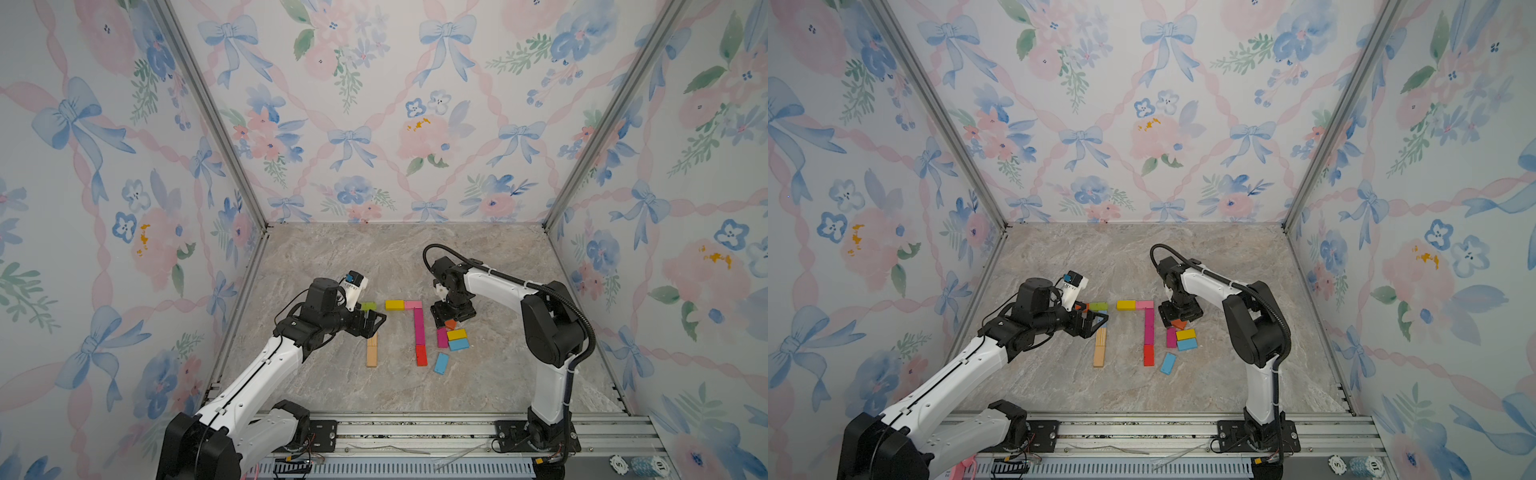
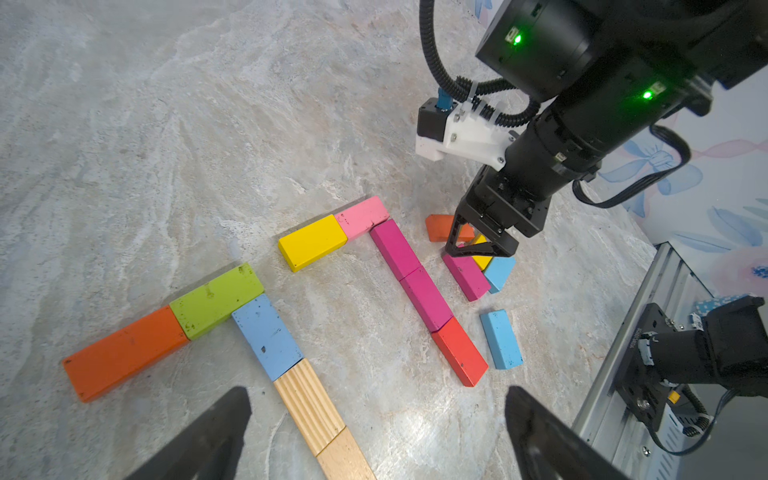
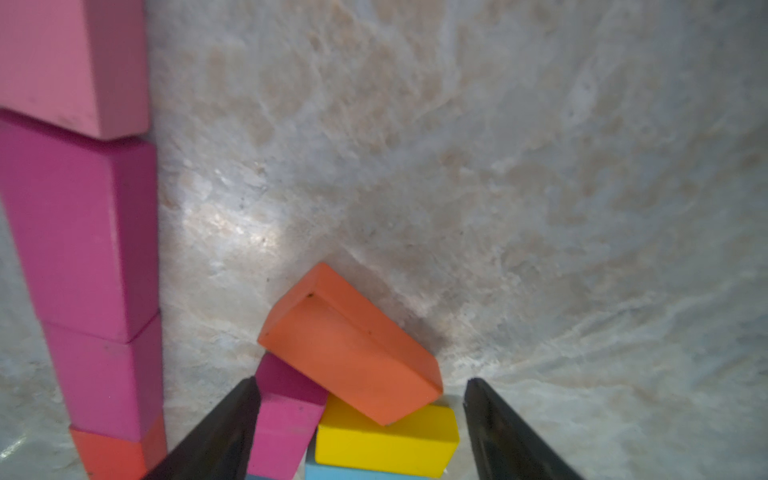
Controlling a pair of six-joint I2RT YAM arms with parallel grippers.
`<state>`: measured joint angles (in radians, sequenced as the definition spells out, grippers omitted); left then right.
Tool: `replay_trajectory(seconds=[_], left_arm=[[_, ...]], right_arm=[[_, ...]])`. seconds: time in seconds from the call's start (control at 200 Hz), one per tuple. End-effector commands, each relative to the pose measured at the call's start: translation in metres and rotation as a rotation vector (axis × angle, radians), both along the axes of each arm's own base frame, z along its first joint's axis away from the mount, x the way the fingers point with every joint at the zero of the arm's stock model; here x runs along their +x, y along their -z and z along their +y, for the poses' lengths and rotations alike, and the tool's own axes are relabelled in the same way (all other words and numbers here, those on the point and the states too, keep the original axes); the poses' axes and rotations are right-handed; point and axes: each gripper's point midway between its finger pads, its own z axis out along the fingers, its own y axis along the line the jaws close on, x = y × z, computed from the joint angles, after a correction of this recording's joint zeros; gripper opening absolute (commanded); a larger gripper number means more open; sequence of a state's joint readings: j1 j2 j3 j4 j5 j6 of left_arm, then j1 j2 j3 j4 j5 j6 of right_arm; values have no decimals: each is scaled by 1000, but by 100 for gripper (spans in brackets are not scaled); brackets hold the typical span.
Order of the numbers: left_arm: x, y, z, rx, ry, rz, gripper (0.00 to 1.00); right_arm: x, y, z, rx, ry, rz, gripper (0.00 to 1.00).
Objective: Assemble the number 7 with building blocks
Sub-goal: Pick up the building block from the center of the board.
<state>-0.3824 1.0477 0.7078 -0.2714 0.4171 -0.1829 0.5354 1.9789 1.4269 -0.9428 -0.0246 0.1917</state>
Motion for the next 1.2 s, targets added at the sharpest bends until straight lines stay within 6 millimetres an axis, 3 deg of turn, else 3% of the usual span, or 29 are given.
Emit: replay_trajectory(seconds=[0.0,0.23,0.58,0.74,0.885,0.98,1.195], left_arm=[[-4,1,0,-8,16,-10,98],[-4,1,0,-11,17,-8,98],[-4,2,0,-14,17,-4,98],[-4,2,-1,-17,19,-1,98],[-4,2,-1,-22,19,1,98],[-5,2,-2,-23,22,-1,98],[-5,0,-2,-28,23,-4,98]], right_arm=[[1,9,-13,-30,18,29,76],[7,15,-14,-3,34,35,65],[18,20,-13,10,69,26,63],[22,18,-20,4,105,3,52],[25,14,-13,45,120,-17,37],[28,10,-12,55,130,-37,27],[43,-21,-5,81,36,-120,23]])
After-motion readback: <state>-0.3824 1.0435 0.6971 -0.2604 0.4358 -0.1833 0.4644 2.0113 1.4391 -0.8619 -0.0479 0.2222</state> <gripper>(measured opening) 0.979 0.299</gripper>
